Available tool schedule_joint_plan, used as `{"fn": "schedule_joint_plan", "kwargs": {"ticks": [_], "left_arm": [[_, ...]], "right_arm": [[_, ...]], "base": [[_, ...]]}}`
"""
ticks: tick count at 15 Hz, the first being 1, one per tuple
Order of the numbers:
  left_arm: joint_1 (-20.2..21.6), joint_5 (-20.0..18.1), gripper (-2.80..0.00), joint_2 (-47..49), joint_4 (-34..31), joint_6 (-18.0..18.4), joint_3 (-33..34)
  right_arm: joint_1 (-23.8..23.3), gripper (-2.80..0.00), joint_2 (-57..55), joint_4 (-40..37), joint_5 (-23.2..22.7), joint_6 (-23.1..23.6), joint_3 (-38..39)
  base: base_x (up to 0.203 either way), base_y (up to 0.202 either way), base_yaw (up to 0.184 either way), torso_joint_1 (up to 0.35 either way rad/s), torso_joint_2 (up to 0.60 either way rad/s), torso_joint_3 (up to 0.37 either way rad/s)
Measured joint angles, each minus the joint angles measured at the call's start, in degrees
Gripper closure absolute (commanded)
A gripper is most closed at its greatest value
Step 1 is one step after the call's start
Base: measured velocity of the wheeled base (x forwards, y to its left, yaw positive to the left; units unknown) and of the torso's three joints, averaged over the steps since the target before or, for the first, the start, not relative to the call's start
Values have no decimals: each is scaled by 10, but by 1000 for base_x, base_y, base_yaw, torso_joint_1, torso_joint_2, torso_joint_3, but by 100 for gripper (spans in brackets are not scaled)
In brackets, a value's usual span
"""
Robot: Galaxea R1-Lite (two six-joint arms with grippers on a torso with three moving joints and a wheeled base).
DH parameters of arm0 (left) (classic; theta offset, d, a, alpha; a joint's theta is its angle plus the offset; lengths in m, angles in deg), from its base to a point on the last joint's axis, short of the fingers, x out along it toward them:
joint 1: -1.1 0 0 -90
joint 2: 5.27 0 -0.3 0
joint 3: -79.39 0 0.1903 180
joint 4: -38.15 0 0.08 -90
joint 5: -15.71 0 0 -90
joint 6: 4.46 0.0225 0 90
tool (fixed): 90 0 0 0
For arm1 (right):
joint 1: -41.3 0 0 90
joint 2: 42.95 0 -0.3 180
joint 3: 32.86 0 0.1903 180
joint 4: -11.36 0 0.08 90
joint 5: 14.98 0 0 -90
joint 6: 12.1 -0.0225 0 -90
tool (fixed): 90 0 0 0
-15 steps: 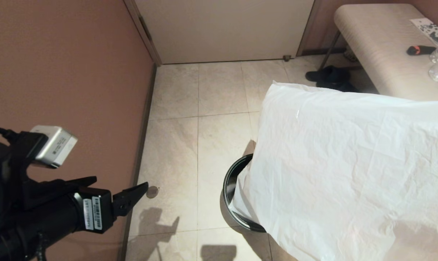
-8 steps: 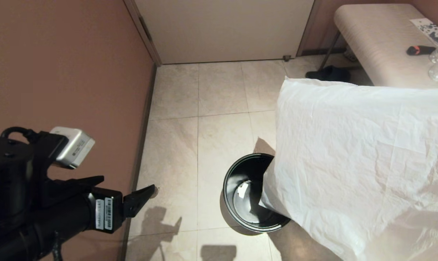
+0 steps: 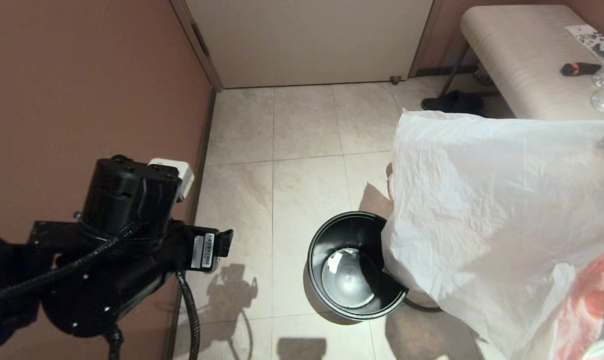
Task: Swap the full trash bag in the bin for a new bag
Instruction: Put the new garbage bag on the trash can
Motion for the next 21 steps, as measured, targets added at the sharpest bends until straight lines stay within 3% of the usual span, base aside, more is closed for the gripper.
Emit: {"fn": "schedule_joint_plan", "kwargs": {"ticks": [4, 6, 9, 12, 14, 21], "left_arm": [[4, 1, -280, 29, 47, -1, 3], [6, -3, -280, 38, 48, -5, 4], [11, -14, -280, 57, 49, -25, 3], [32, -48, -280, 84, 99, -22, -20], [51, -72, -280, 113, 142, -21, -73], [72, -165, -280, 285, 186, -24, -368]], "right_arm": [[79, 0, -38, 45, 40, -13, 15], [126, 0, -49, 45, 41, -53, 37], [208, 0, -54, 45, 42, -198, 53], [257, 0, -48, 46, 42, -331, 83], [274, 0, -45, 47, 41, -385, 108], [284, 0, -73, 88, 34, -430, 146]], "base": [[0, 0, 0, 0, 0, 0], [0, 0, 0, 0, 0, 0], [0, 0, 0, 0, 0, 0], [0, 0, 0, 0, 0, 0], [0, 0, 0, 0, 0, 0], [0, 0, 0, 0, 0, 0]]}}
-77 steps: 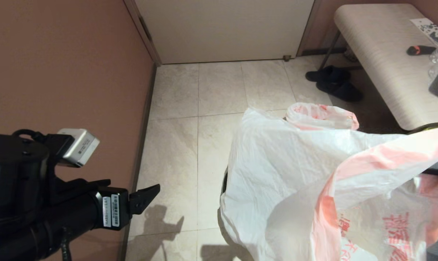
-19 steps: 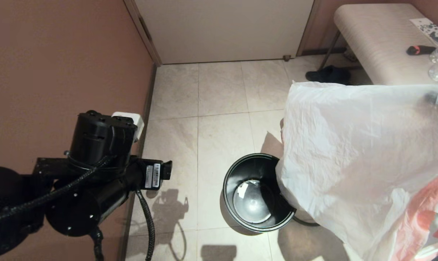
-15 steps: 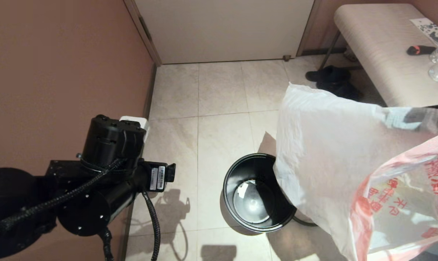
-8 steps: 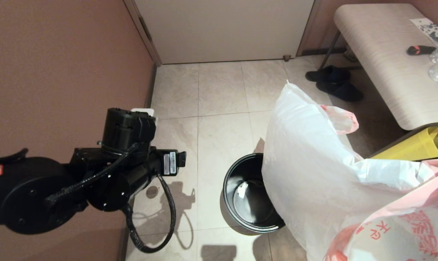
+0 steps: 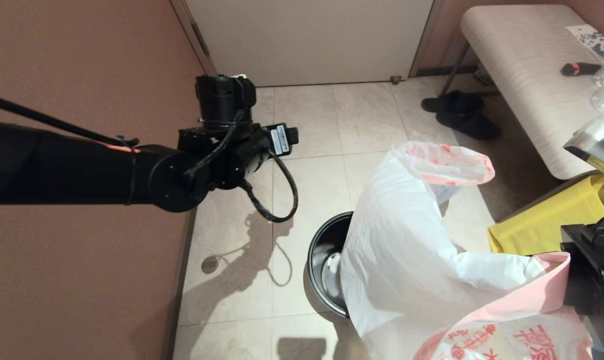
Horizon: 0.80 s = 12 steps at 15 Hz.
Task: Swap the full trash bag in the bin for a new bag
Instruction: Put the new garbage bag on the trash can
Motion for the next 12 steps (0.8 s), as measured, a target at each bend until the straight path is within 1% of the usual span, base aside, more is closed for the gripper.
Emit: {"fn": "schedule_joint_plan", "kwargs": {"ticks": [3, 4, 5, 6, 7, 9, 10, 11, 12], "left_arm": [[-4, -46, -280, 105, -21, -1, -162], [-5, -70, -280, 141, -34, -4, -212], [-7, -111, -280, 173, -45, -8, -247], [-8, -161, -280, 196, -51, -16, -265], [-9, -217, -280, 216, -51, -34, -276], [-8, -324, -280, 246, -28, -80, -285], [-5, -372, -280, 257, -1, -104, -286], [-2, -411, -280, 265, 22, -127, -286], [-2, -440, -280, 267, 30, -149, -286]], "right_arm": [[0, 0, -8, 2, -24, -38, -1], [0, 0, -12, 2, -30, -51, -3], [0, 0, -18, 2, -32, -54, -3], [1, 0, -23, 2, -34, -56, -3], [1, 0, -29, 3, -40, -62, -3], [1, 0, -37, 4, -67, -80, -3], [2, 0, -41, 6, -75, -82, -1], [2, 0, -44, 6, -77, -83, 0], [2, 0, -47, 6, -79, -83, 1]], "base": [[0, 0, 0, 0, 0, 0], [0, 0, 0, 0, 0, 0], [0, 0, 0, 0, 0, 0], [0, 0, 0, 0, 0, 0], [0, 0, 0, 0, 0, 0], [0, 0, 0, 0, 0, 0], [0, 0, 0, 0, 0, 0], [0, 0, 0, 0, 0, 0], [0, 0, 0, 0, 0, 0]]}}
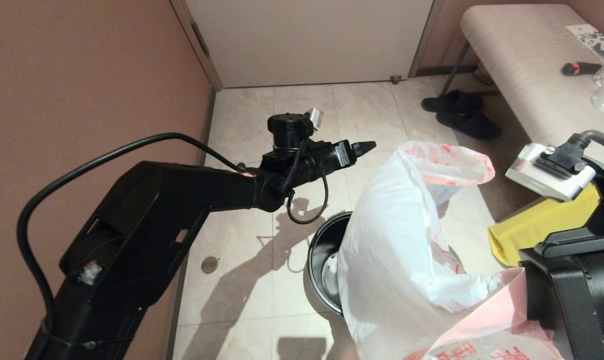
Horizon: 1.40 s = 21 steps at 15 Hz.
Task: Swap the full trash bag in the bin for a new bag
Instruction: Put the new garbage bag on the trash can
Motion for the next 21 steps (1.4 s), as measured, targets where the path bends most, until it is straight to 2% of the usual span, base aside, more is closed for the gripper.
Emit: {"fn": "schedule_joint_plan", "kwargs": {"ticks": [3, 4, 9, 12, 17, 21], "left_arm": [[0, -71, -280, -15, 3, -66, 5], [0, -93, -280, -22, 0, -76, 6], [-6, -199, -280, -42, -85, -85, 7], [-16, -209, -280, -43, -140, -72, 6], [-39, -210, -280, -54, -287, -7, 32], [-58, -207, -280, -87, -299, 4, 122]], "right_arm": [[-2, 0, -5, 0, -1, -1, 5], [-3, 0, -7, 0, -1, -2, 7], [-8, 0, -17, 0, -2, -2, 17], [-8, 0, -15, 0, -16, -27, 17], [-8, 0, -5, 0, -19, -58, 13], [-8, 0, 13, -1, -19, -79, 15]], "base": [[0, 0, 0, 0, 0, 0], [0, 0, 0, 0, 0, 0], [0, 0, 0, 0, 0, 0], [0, 0, 0, 0, 0, 0], [0, 0, 0, 0, 0, 0], [0, 0, 0, 0, 0, 0]]}}
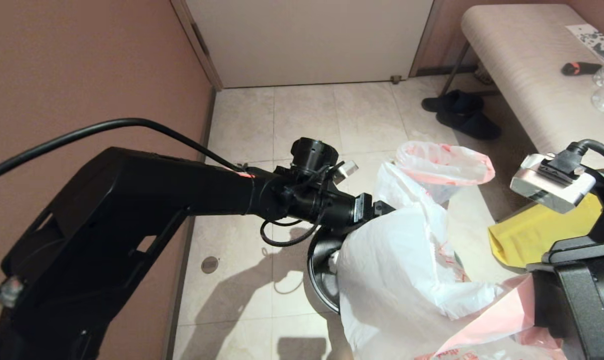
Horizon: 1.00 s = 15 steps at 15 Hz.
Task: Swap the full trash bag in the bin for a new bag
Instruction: Put the new garbage bag on the trash can
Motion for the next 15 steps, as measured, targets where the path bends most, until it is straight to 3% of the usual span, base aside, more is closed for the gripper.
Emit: {"fn": "schedule_joint_plan", "kwargs": {"ticks": [4, 10, 15], "left_arm": [[-11, 5, -280, -49, 3, 20, 102], [-35, 46, -280, -97, 11, 38, 223], [-21, 119, -280, -80, 130, 47, 288]], "right_arm": [[0, 0, 19, -1, 1, -19, -2], [-4, 0, 27, 1, -1, -69, 6], [-46, 0, -6, 22, -33, -42, 39]], "base": [[0, 0, 0, 0, 0, 0], [0, 0, 0, 0, 0, 0], [0, 0, 0, 0, 0, 0]]}}
